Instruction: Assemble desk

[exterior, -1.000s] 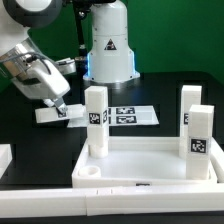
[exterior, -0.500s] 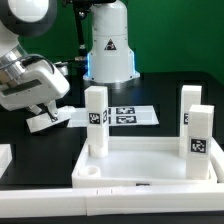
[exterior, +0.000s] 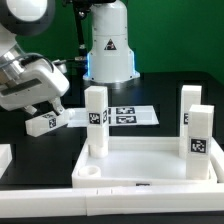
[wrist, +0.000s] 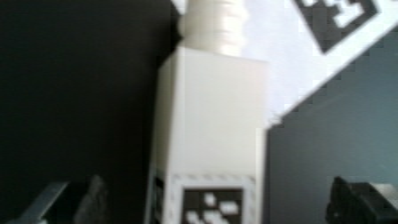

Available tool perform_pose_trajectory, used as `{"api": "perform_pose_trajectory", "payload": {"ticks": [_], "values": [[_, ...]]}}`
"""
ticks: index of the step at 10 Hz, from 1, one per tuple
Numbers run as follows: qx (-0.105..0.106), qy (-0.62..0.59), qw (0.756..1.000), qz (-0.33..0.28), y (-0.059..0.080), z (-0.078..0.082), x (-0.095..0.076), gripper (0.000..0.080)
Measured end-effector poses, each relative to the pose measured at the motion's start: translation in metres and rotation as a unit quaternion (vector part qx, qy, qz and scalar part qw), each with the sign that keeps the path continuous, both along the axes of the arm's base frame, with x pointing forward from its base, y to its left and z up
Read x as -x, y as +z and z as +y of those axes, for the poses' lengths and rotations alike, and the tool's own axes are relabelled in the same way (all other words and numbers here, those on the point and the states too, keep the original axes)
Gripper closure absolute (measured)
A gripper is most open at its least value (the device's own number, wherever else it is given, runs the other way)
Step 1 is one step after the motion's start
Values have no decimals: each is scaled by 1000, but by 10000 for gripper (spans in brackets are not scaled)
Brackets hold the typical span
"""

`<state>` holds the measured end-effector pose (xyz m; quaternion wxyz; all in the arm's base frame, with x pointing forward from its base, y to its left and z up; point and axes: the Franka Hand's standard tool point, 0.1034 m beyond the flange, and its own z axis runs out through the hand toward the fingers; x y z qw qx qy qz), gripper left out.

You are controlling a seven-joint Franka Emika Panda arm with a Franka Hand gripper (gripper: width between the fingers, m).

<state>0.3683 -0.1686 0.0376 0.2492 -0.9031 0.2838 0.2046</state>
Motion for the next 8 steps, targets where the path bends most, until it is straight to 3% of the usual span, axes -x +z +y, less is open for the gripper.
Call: {"api": "perform_pose_trajectory", "payload": {"ticks": [1, 2, 4, 6, 8], "values": [[-35, 4, 999, 41, 6, -12, -11, 162], [-51, 10, 997, 59, 3, -18, -17, 152], [-87, 25, 991, 99, 5, -9, -5, 150], [-84, 23, 991, 104, 1, -14, -8, 150], [-100, -27, 976, 192, -4, -21, -21, 150]]}}
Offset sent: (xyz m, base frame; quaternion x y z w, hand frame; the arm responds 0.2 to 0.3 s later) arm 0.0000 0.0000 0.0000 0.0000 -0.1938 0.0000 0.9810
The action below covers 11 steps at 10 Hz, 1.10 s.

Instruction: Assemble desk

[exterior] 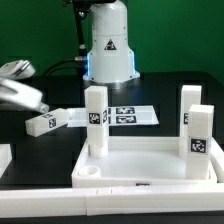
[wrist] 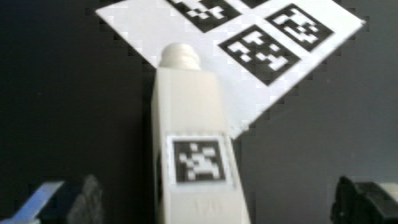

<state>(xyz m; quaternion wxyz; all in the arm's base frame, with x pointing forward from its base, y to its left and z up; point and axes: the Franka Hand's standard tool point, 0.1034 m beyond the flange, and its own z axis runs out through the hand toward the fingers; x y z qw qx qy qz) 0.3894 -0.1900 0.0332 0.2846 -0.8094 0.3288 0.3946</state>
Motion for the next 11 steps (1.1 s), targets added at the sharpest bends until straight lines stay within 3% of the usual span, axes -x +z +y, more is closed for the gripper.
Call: {"api": "perform_pose_trajectory", "payload": {"ticks": [1, 2, 5, 7, 9, 11], "values": [[-1, -14, 1000, 28, -9, -5, -2, 150], [11, -23, 1000, 18, -16, -6, 3, 150], [13, -25, 999, 21, -16, -6, 7, 150], [9, -57, 996, 73, -24, 2, 13, 150], [12, -59, 995, 80, -27, 4, 12, 150], [12, -60, 995, 81, -27, 4, 13, 389]]}}
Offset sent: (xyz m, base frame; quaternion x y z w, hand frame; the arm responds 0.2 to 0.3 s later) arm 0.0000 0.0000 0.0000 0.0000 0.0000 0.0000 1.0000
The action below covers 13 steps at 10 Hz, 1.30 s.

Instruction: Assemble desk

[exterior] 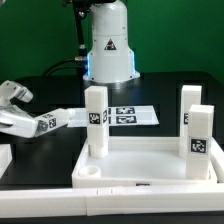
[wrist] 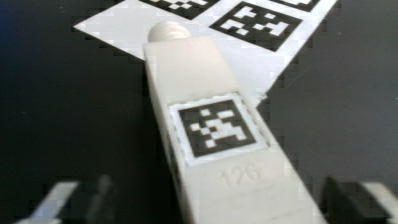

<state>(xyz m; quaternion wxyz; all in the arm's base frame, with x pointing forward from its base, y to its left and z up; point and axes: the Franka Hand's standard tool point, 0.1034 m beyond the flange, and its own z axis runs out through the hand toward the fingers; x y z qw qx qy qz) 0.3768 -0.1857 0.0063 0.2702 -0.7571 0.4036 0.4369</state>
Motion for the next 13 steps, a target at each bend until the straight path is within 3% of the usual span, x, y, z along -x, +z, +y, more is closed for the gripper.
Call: {"api": "perform_pose_trajectory", "payload": {"ticks": [1, 2, 3, 4, 6, 7, 8, 10, 12, 13], "values": [[7, 1, 1000, -4, -2, -1, -1, 389], [11, 1, 1000, -8, -1, -1, -2, 516], [11, 1, 1000, -9, 0, -2, -3, 516], [11, 4, 1000, -15, 9, -2, -10, 516], [58, 14, 994, -93, 58, 4, -44, 516], [77, 32, 988, -132, 70, 4, -48, 516], [117, 28, 980, -158, 65, 1, -51, 516], [161, 35, 968, -192, 71, 1, -60, 515], [192, 72, 942, -265, 123, 4, -109, 515], [227, 90, 917, -316, 143, 5, -136, 515]]}}
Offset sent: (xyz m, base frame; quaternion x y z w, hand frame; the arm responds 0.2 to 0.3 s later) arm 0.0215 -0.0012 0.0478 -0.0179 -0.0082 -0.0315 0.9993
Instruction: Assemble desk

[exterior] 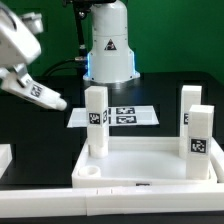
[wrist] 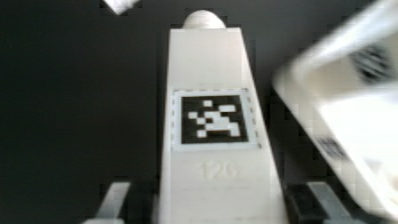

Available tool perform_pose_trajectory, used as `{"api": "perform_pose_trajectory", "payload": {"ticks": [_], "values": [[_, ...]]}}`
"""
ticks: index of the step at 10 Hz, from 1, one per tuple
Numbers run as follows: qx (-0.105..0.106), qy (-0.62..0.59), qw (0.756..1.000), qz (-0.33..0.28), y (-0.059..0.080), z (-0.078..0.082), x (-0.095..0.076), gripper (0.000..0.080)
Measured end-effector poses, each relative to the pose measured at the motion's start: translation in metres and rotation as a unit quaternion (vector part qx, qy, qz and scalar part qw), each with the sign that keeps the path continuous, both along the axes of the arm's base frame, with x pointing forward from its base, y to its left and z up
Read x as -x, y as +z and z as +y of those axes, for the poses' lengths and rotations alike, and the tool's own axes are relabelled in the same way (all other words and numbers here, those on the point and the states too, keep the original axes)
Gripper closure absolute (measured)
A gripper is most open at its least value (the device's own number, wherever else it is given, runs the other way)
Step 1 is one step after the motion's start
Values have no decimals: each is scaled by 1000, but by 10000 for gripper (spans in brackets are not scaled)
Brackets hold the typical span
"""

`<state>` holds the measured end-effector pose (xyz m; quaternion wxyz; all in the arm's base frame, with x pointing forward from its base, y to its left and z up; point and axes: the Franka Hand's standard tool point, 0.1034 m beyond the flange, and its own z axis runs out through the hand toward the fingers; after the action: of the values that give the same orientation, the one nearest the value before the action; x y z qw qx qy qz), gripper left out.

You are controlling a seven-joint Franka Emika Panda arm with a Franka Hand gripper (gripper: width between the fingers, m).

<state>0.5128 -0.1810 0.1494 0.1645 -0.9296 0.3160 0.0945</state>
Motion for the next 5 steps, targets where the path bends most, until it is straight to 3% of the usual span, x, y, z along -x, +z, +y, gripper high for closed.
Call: {"api": "perform_pose_trajectory", "payload": {"ticks": [1, 3, 4, 5], "values": [[21, -1, 999, -24, 0, 7, 0, 515], [73, -17, 995, -72, -4, 3, 0, 515], [89, -17, 992, -85, -3, 5, -4, 515], [133, -9, 985, -113, 9, 13, -27, 515]]}}
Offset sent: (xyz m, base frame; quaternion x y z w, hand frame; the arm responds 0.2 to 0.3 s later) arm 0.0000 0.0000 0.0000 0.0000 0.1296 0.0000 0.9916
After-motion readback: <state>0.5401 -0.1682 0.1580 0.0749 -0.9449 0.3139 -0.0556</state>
